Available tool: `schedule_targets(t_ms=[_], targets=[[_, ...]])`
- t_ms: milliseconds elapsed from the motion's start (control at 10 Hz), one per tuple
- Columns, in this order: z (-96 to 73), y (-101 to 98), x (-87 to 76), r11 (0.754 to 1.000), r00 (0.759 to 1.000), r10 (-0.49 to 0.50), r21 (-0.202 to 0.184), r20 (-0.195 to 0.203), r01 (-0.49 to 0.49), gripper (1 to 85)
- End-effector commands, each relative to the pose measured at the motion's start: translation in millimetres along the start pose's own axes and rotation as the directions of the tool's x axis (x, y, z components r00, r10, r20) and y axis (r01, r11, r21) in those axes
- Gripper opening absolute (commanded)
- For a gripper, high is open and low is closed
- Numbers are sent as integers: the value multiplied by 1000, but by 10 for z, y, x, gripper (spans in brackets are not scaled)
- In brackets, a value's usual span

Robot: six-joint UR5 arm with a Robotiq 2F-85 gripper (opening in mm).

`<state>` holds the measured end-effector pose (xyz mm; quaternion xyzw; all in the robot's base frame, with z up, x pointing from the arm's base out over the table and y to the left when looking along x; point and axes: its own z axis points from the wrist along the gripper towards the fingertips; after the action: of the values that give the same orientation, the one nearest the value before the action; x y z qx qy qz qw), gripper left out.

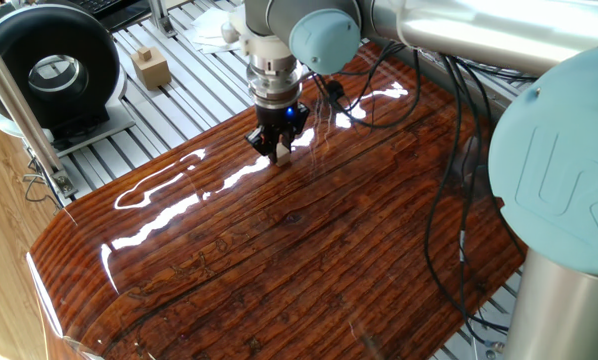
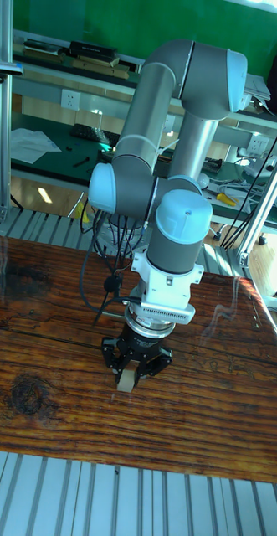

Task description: Hold a small block with the gripper and sweep it from left to right on the table

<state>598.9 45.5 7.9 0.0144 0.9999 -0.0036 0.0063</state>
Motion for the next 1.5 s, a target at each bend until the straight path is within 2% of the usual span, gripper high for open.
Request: schedule_targets(t_ms=[0,300,600,1400], targets=[[-40,81,-9,1000,1000,20,-13,-2,-20,10],[-46,116,-5,1000,1000,23,-16,-7,-23,10],[-5,302,-44,998,998,59,-4,-2,-59,10],[-17,386,-34,997,997,72,-24,-2,-72,10]])
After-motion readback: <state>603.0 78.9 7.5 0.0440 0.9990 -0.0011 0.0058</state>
